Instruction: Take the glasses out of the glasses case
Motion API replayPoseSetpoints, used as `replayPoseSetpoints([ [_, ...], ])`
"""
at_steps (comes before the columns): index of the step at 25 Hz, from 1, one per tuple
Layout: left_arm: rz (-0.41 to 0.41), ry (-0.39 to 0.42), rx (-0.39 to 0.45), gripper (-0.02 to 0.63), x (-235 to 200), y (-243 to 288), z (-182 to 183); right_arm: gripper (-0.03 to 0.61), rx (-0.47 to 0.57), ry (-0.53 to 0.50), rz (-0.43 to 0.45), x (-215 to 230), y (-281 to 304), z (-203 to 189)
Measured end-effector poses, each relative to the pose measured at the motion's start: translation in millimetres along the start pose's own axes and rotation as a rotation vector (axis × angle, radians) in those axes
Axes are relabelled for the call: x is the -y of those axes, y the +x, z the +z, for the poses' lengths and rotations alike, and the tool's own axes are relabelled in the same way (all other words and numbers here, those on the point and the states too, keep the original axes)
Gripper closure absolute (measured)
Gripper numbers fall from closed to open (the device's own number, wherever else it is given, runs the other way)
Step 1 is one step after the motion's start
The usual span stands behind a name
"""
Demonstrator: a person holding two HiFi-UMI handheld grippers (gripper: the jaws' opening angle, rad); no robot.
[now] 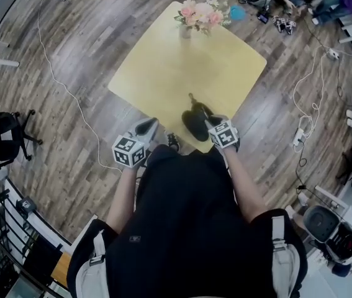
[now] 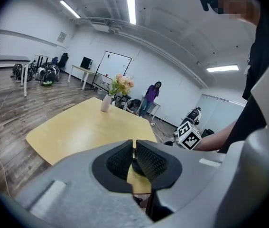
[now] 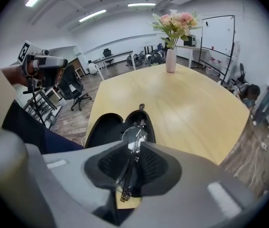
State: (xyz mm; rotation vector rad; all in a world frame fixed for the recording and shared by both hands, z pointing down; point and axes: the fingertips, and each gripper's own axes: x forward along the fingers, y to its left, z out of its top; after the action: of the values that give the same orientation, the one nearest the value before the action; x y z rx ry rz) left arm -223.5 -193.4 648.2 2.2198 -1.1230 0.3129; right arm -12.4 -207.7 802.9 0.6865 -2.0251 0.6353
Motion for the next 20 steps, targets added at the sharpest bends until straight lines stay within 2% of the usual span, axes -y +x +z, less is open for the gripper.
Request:
replayPoseSetpoints([
  [10,-0.067,0.071,-0.037,0.581,-22.6,-7.0,8.9,0.498,-0.014,0.104,-0.091,-3.9,7.7,-11.3],
  [13,-0.076,0.078,-0.037,0.581,-26.6,-10.1,10.5,0.555,-0.012,0.108,-0.112,-5.0,7.0,-9.3],
  [20,-0.089,0.063,-0.035,0.581,-29.7,-11.0,1.8,0.560,0.004,0.080,-0.132,-8.3,1.0,-3.7],
])
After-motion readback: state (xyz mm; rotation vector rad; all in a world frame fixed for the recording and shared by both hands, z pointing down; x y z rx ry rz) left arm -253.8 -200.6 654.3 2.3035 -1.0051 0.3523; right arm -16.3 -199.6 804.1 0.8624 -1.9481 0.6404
